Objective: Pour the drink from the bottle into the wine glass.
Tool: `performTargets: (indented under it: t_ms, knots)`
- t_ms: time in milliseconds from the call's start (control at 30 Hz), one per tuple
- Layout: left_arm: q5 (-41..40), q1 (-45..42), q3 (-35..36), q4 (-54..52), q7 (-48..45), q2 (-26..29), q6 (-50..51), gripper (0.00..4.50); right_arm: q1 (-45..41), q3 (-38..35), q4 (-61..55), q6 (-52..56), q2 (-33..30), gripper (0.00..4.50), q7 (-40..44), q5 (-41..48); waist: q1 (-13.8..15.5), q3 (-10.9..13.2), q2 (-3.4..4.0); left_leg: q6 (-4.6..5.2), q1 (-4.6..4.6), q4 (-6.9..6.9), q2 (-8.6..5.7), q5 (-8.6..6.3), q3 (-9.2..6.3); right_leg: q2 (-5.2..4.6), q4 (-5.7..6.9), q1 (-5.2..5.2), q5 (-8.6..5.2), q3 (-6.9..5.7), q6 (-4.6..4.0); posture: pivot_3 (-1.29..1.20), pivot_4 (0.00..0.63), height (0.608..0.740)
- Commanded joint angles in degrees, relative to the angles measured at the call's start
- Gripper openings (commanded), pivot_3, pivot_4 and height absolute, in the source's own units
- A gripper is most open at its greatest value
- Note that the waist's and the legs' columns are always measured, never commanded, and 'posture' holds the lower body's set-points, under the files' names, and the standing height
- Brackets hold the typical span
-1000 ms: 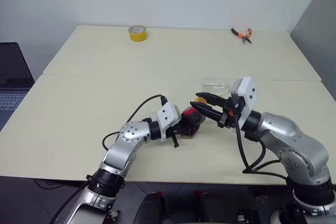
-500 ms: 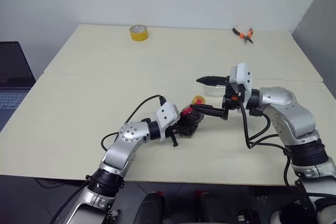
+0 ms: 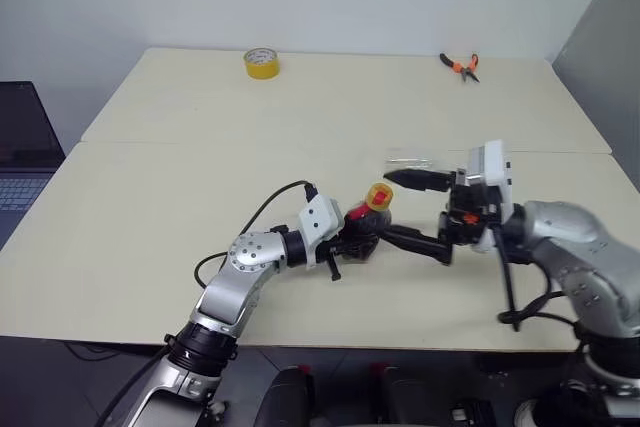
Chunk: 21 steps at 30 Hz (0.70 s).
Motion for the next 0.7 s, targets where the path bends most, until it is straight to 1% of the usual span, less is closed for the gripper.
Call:
performTargets:
  t_ms: [33, 133, 300, 400, 500, 700]
  knots:
    - [-0.23, -0.81, 0.80, -1.93, 0.52, -0.70, -1.80, 0.64, 0.57, 2.10, -2.83, -1.16, 3.82, 4.50, -9.68, -5.87, 0.08, 0.00, 0.00, -0.01, -0.01, 0.03, 0.00, 0.00, 0.01, 0.00, 0.00, 0.00, 0.00, 0.00, 0.00, 0.00, 0.150, 0.740]
    - [-0.18, -0.99, 0.69, -1.61, 0.51, -0.95, -1.94, 0.64, 1.41, 4.65, -3.44, -1.95, 6.80, 4.50, -13.78, -9.47, 0.12, 0.00, 0.00, -0.01, -0.02, 0.03, -0.05, 0.01, 0.04, -0.05, -0.05, 0.00, 0.00, 0.04, 0.00, 0.00, 0.150, 0.740]
    - [-0.13, -1.27, 0.59, -1.24, 0.30, -1.18, -2.18, 0.64, 1.76, 3.48, -2.88, -2.14, 9.16, 4.50, -16.61, -10.98, 0.13, 0.00, 0.00, -0.02, -0.04, 0.04, -0.05, 0.01, 0.04, -0.05, -0.06, -0.01, 0.00, 0.03, 0.00, 0.00, 0.150, 0.740]
    - [-0.11, -1.37, 0.53, -1.05, 0.18, -1.25, -2.33, 0.64, 2.19, 1.89, -2.47, -2.29, 9.04, 4.50, -17.12, -10.77, 0.12, 0.00, 0.00, -0.01, -0.02, 0.03, -0.04, 0.01, 0.04, -0.04, -0.04, -0.02, 0.00, 0.02, 0.00, 0.00, 0.150, 0.740]
    - [-0.10, -1.34, 0.63, -0.75, 0.27, -1.33, -2.38, 0.64, 4.42, -2.56, -3.62, -0.76, 8.59, 4.50, -16.40, -6.57, 0.13, 0.00, 0.00, -0.01, -0.04, 0.03, -0.04, 0.00, 0.03, -0.04, -0.06, -0.01, 0.00, 0.01, 0.00, 0.00, 0.150, 0.740]
    - [-0.02, -1.18, 0.74, -0.77, 0.29, -1.41, -2.34, 0.63, 8.05, -4.28, -3.79, 0.25, 5.49, 4.50, -15.59, -5.54, 0.12, 0.00, 0.00, 0.00, -0.03, 0.02, -0.04, 0.00, 0.03, -0.04, -0.06, 0.00, 0.00, 0.02, 0.00, 0.00, 0.150, 0.740]
